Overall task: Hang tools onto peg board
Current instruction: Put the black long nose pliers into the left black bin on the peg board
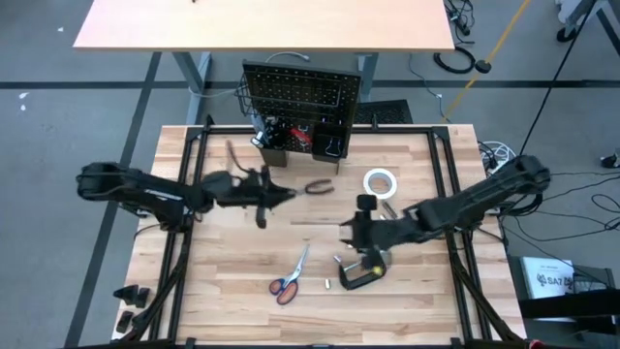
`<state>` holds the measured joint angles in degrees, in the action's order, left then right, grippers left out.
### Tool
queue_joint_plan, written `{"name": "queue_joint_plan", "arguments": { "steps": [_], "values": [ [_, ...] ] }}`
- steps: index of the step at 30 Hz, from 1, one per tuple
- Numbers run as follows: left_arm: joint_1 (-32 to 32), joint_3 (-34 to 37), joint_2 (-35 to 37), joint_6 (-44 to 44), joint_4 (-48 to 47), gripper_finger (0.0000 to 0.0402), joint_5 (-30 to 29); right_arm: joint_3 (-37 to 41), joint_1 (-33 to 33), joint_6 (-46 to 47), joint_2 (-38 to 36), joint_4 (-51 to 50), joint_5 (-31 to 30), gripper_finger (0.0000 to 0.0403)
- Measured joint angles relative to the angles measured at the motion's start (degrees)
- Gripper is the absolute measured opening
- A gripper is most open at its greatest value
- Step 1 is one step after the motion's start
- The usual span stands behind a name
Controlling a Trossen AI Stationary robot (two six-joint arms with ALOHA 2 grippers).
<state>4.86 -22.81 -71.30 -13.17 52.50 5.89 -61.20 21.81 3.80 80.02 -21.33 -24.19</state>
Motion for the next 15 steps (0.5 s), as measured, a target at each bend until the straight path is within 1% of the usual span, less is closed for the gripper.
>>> {"name": "queue_joint_plan", "arguments": {
  "steps": [2, 3, 4, 5, 7, 8, 10, 12, 13, 15],
  "values": [
    [-0.15, 0.0, 3.38, 0.5, 3.74, 0.0014, -1.16, 6.85, 1.02, -3.11, -4.73, 8.75, 0.22, 0.0168],
    [-0.61, 0.0, 4.22, 0.48, 6.87, 0.0014, -1.6, 11.14, 1.24, -4.85, -7.08, 15.32, 0.38, 0.0166],
    [-1.29, 0.0, 4.66, 0.49, 10.29, 0.0014, -1.93, 16.06, 1.17, -6.38, -9.27, 24.21, 0.54, 0.0164],
    [-2.36, 0.0, 4.68, 0.61, 13.14, 0.0014, -2.0, 21.13, 0.73, -7.99, -10.97, 34.92, 0.54, 0.0162],
    [-4.88, 0.0, 3.53, 2.16, 18.09, 0.0014, -2.25, 30.83, -0.54, -10.09, -12.23, 59.82, 0.87, 0.016],
    [-6.32, 0.0, 2.6, 3.61, 20.09, 0.0014, -3.32, 35.02, -1.35, -10.3, -11.84, 71.41, 1.81, 0.0159],
    [-8.77, 0.0, -0.11, 5.69, 24.0, 0.0014, -6.47, 41.09, -3.04, -10.06, -9.46, 89.66, 4.22, 0.0158],
    [-10.32, -0.02, -3.35, 6.92, 28.2, 0.0014, -9.68, 44.21, -4.32, -8.36, -6.8, 99.35, 4.87, 0.0158],
    [-10.74, -0.34, -5.08, 7.66, 30.24, 0.0014, -10.56, 44.69, -4.85, -7.35, -5.65, 101.41, 4.95, 0.0158],
    [-11.31, -1.84, -8.66, 8.11, 33.12, 0.0013, -11.05, 44.1, -5.6, -5.28, -3.67, 102.02, 5.1, 0.0158]
  ]
}}
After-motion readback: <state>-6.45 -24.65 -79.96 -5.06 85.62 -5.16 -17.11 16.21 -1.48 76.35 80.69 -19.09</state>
